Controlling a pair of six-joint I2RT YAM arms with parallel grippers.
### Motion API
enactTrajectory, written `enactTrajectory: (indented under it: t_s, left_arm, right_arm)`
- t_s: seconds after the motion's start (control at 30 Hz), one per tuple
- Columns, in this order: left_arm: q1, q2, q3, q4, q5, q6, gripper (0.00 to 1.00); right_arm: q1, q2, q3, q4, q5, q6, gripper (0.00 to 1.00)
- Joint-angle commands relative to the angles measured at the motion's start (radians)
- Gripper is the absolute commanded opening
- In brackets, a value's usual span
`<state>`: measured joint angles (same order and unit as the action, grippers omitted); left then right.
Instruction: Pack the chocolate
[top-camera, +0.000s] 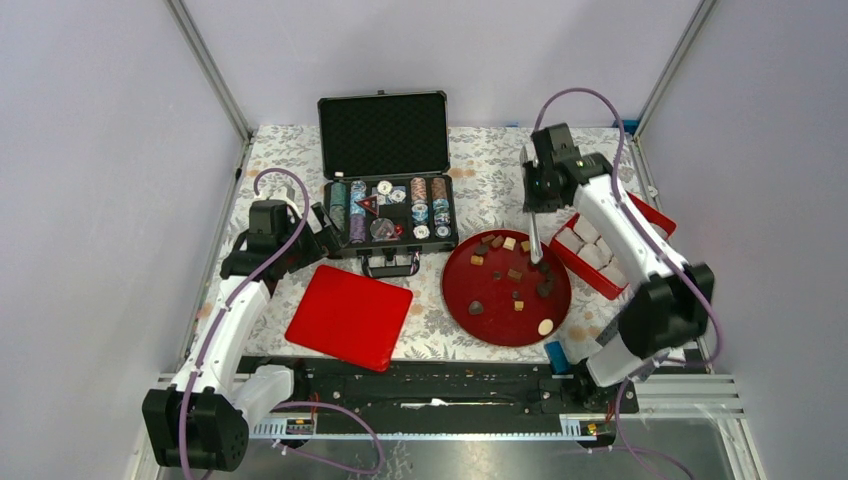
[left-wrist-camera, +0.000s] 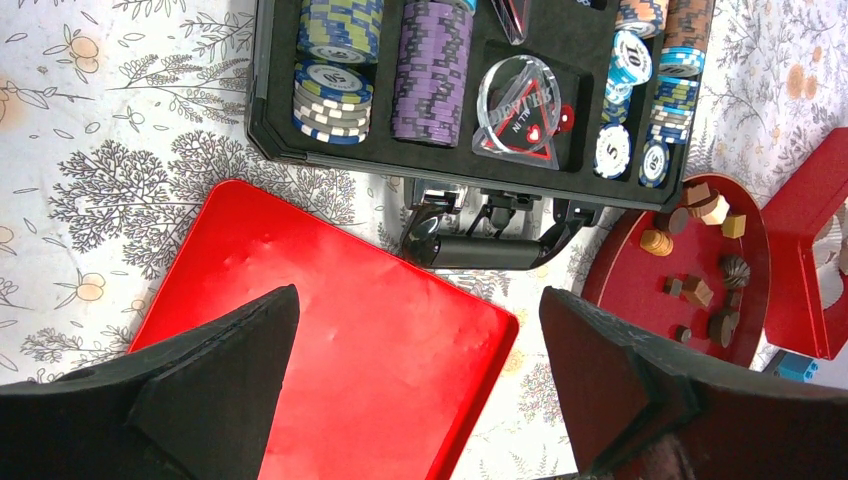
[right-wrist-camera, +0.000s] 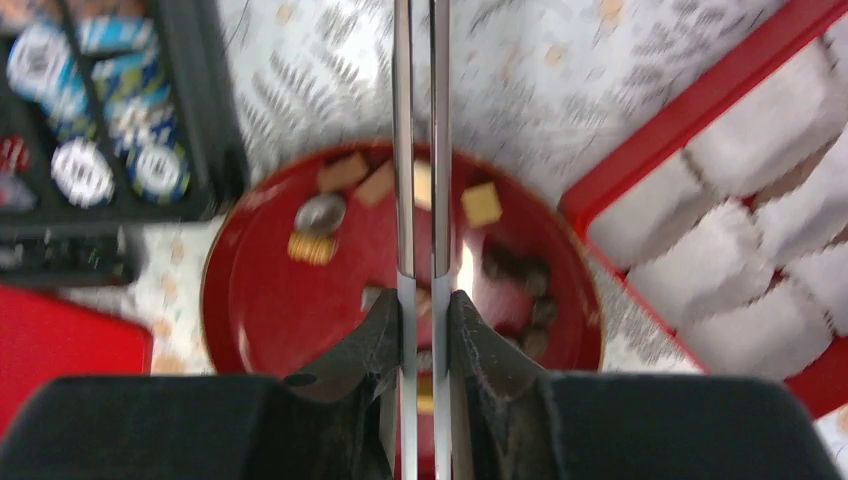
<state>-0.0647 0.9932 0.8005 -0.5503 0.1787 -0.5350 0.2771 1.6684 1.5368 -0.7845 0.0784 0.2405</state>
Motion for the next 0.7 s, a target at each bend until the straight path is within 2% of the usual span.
enactTrajectory:
  t_s: [0.0,0.27,0.5,0.67]
  left_arm:
    - [-0.001,-0.025,0.034,0.044,0.023,0.020,0.99]
    - [-0.001,-0.016,0.054,0.046,0.022,0.026,0.99]
    - [-0.001,-0.007,0.054,0.046,0.027,0.023,0.99]
    - [-0.001,-0.021,0.047,0.044,0.025,0.023,0.99]
  right_arm:
    - [0.093,-0.217,-0.153,-0.058,0.038,0.068,0.15]
    - [0.154,-0.474,-0.376,-0.235,0.000,0.126,0.16]
    - [0.161,-0.526,-0.515,-0.303,-0.087,0.103,0.23]
    - [0.169,-0.511,-0.521,-0.303,-0.129,0.101,0.29]
